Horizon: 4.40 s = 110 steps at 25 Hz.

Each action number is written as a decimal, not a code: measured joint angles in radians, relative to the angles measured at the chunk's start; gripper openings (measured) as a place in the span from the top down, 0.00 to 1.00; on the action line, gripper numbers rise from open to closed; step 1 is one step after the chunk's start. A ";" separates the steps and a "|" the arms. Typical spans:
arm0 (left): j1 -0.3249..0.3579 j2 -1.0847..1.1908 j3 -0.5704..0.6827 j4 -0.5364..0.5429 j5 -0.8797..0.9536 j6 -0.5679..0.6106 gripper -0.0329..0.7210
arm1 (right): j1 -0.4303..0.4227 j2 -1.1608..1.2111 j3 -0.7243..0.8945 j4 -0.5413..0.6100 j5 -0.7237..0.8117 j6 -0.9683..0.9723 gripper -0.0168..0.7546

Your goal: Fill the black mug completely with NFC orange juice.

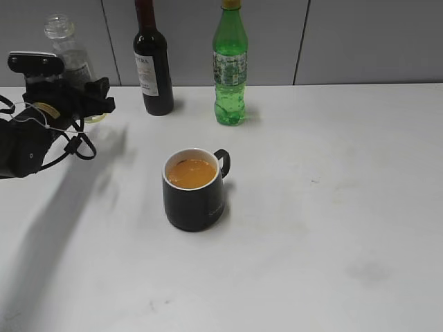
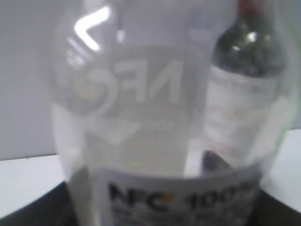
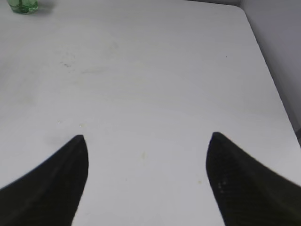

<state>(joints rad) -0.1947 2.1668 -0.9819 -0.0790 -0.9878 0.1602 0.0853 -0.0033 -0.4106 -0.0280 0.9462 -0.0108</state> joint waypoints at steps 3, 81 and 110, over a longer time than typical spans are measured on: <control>0.025 0.034 -0.046 0.008 0.034 -0.010 0.34 | 0.000 0.000 0.000 0.000 0.000 0.000 0.21; 0.039 -1.348 0.218 0.012 1.797 -0.025 0.18 | 0.000 0.000 0.000 0.000 0.000 0.000 0.21; 0.039 -2.074 0.497 0.145 2.070 -0.084 0.19 | 0.000 0.000 0.000 0.001 0.000 0.000 0.21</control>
<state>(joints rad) -0.1553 0.0930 -0.4853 0.0664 1.0822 0.0763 0.0853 -0.0033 -0.4106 -0.0271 0.9462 -0.0108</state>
